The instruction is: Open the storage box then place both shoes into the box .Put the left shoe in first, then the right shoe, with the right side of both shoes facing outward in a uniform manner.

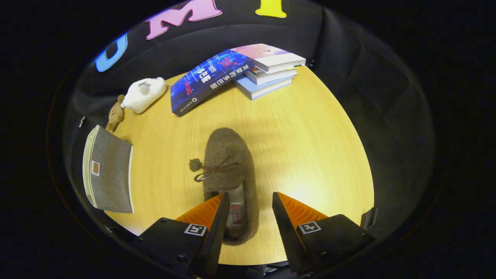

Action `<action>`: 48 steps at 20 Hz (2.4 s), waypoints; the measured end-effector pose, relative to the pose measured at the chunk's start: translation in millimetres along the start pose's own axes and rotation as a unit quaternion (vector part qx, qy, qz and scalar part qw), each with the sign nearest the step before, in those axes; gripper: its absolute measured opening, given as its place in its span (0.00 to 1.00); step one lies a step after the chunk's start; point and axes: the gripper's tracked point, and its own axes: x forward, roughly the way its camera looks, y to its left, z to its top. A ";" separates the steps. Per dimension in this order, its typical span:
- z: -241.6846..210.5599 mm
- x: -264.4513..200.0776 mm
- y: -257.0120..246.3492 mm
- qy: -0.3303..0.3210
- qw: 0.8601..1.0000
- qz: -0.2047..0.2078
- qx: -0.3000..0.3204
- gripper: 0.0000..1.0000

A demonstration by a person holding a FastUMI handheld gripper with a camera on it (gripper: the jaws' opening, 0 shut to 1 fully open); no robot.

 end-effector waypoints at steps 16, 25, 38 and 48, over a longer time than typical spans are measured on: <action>-13.3 30.8 5.5 0.040 0.998 0.024 0.048 0.05; 7.5 -15.6 42.9 -0.007 0.990 0.096 0.104 0.05; 76.8 -121.4 207.2 -0.058 0.972 0.213 0.083 0.05; 48.7 -136.6 359.2 -0.019 0.968 0.246 0.039 0.05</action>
